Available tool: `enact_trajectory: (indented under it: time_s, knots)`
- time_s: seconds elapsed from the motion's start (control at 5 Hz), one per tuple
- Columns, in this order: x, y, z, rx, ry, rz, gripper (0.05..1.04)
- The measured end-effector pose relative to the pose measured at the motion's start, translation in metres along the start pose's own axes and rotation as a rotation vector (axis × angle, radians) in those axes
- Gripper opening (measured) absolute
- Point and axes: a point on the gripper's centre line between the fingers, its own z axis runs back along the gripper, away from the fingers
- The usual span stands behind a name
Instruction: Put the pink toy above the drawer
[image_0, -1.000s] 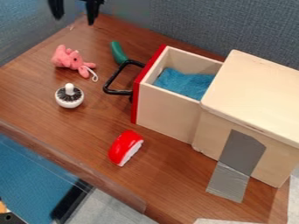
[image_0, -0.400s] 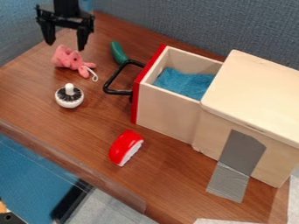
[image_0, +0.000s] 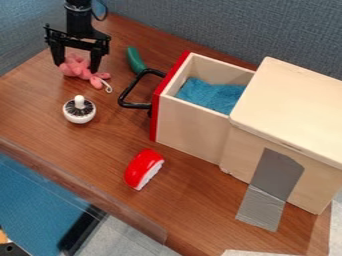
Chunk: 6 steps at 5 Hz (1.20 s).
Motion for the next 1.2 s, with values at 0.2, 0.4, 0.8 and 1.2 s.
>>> enact_trajectory:
  time_s: [0.2,0.4,0.8,1.2]
  knots:
    - [0.001,-0.001,0.001,0.000,0.000,0.018,0.750]
    - [0.002,-0.003,0.005,-0.024,-0.005,0.025,0.591]
    - [0.007,-0.007,0.037,-0.080,-0.074,0.017,0.149]
    - [0.005,-0.003,0.053,-0.070,-0.108,0.023,0.068]
